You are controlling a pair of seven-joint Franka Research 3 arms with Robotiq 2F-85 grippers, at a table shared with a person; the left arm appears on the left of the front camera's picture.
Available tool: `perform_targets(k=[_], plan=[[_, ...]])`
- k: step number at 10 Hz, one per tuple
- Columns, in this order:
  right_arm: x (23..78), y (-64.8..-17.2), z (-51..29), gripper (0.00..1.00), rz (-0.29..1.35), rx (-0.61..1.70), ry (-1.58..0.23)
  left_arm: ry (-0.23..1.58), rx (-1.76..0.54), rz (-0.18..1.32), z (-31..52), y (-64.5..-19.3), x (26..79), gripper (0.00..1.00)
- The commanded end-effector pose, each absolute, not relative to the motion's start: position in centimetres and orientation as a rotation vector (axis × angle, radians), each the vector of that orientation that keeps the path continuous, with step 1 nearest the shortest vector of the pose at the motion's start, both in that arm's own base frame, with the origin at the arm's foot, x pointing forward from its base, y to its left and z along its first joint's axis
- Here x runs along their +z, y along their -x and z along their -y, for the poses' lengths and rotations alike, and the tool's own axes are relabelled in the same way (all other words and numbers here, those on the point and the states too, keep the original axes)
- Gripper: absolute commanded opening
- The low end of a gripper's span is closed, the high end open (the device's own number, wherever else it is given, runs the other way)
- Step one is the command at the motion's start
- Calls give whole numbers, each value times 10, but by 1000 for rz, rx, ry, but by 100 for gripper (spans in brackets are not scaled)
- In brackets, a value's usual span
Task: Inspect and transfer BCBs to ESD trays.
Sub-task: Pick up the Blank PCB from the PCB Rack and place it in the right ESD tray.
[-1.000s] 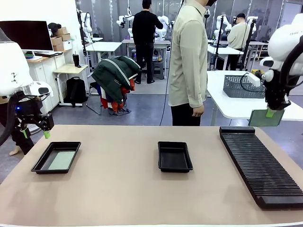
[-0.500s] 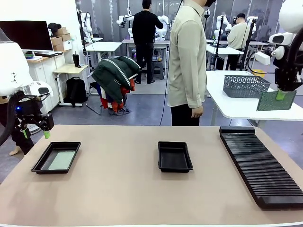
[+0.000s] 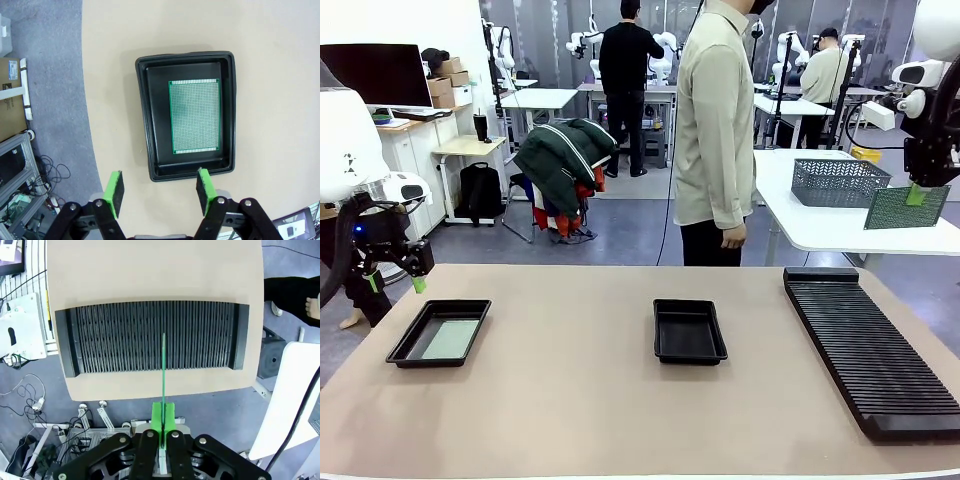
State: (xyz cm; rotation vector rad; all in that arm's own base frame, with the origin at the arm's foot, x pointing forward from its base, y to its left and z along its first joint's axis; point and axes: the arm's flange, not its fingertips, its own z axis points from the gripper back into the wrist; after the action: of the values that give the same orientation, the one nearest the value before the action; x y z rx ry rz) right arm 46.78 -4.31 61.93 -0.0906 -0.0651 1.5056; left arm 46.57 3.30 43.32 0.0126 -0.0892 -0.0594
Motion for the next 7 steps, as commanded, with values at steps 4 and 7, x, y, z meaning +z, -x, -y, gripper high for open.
perform_targets(k=[4,7], plan=[[619,-468,42,2,65,1507,91,-10,-66,93,-34,-465,432,78],[619,-468,44,2,65,1505,90,-10,-66,93,-34,-465,432,78]])
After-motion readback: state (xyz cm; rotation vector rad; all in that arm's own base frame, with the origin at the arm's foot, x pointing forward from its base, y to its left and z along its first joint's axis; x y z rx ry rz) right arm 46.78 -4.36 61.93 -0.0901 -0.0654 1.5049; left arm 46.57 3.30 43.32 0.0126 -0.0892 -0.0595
